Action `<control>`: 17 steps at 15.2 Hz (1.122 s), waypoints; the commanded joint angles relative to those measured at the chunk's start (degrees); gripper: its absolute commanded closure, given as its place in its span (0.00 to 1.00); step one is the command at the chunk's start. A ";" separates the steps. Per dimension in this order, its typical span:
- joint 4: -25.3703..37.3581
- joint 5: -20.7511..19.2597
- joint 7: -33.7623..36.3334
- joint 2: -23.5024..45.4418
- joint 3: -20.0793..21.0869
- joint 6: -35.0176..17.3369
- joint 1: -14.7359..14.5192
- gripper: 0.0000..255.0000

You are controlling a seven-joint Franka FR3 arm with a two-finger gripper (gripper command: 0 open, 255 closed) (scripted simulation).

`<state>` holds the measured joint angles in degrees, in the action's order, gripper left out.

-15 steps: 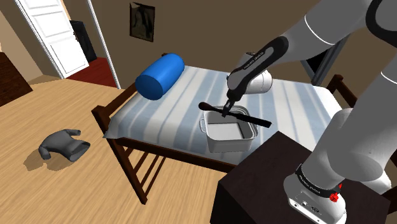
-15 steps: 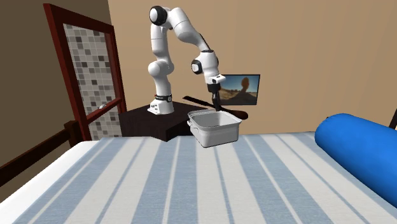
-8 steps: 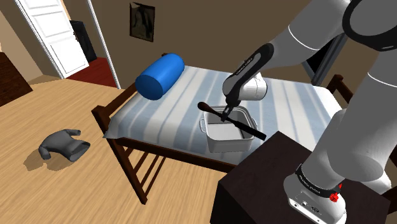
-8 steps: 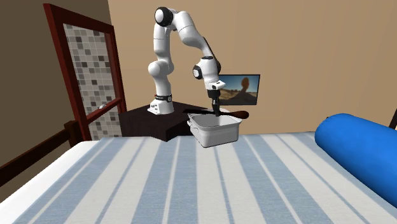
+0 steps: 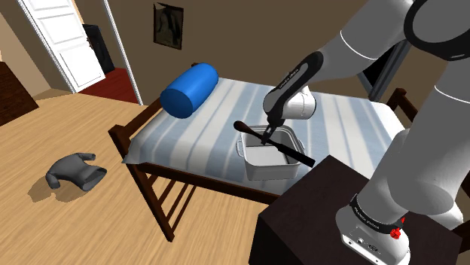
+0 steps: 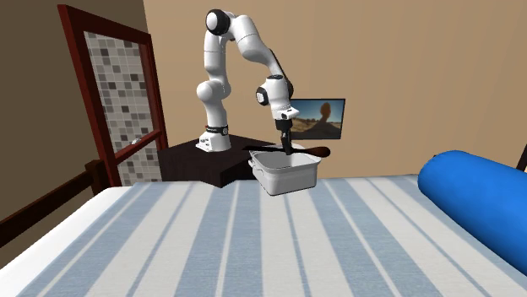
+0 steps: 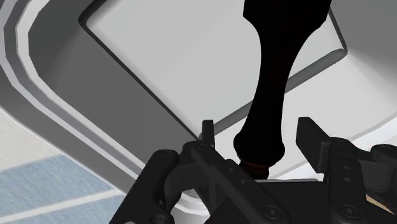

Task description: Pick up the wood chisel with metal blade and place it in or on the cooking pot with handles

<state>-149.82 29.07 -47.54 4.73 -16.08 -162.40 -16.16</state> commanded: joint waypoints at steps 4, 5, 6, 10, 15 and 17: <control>0.01 0.02 -0.02 0.06 -0.02 -0.03 0.03 0.00; 0.00 0.03 -0.03 0.05 -0.02 -0.04 0.03 0.00; -0.75 -4.03 2.99 -2.57 -1.22 1.45 -0.22 0.00; -2.00 -13.72 10.06 -9.64 -2.41 6.36 0.95 0.00; -2.00 -13.70 10.05 -9.63 -2.31 6.36 1.04 0.00; -2.00 -13.70 10.05 -9.63 -2.31 6.36 1.04 0.00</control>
